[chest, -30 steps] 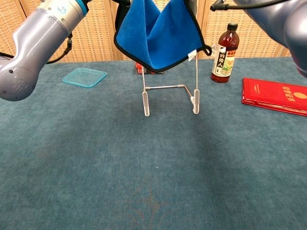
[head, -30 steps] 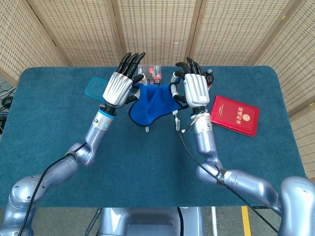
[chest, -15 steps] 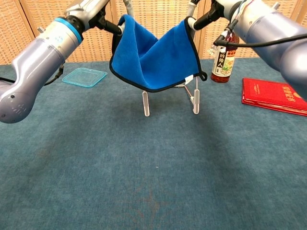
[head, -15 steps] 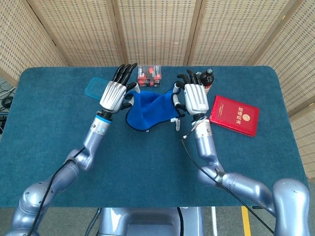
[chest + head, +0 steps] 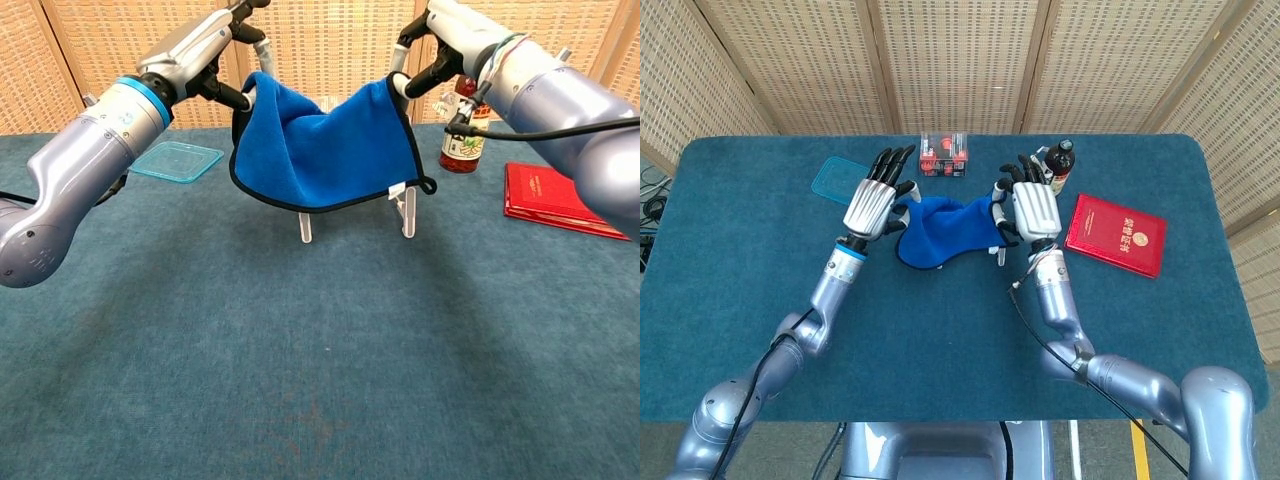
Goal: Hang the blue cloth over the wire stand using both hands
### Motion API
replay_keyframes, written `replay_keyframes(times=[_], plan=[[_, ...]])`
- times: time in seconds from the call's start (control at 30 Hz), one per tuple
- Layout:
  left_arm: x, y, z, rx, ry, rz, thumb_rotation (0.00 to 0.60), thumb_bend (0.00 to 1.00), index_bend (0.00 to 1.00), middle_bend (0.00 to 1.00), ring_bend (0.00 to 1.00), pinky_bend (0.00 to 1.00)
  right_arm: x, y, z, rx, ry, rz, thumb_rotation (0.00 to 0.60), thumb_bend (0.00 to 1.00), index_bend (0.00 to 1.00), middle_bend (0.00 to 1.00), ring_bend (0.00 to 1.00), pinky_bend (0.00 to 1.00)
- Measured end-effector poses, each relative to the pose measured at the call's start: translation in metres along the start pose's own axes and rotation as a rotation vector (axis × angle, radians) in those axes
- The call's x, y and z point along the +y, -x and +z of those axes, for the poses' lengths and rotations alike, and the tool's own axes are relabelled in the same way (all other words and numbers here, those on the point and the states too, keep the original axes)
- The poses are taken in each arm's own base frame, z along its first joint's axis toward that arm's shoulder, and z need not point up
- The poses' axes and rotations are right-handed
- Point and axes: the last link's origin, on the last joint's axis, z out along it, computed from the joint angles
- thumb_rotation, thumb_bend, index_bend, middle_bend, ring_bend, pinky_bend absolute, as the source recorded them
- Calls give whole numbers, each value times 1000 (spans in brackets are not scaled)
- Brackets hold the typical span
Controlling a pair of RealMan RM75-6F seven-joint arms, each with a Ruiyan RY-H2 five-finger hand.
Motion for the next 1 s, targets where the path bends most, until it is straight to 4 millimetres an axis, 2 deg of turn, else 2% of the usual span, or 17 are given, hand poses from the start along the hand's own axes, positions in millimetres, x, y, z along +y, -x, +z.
replay_keyframes(times=[0.6, 1.0], plan=[[1, 20, -10, -56, -22, -17, 600, 465, 710, 0, 0, 0, 7, 12, -4, -27, -1, -31, 600, 569, 653, 242, 50, 84], [-2, 21, -12, -54, -31, -19, 600, 464, 709, 0, 0, 0, 13, 9, -3, -18, 7, -27, 600, 569, 654, 242, 50, 84]])
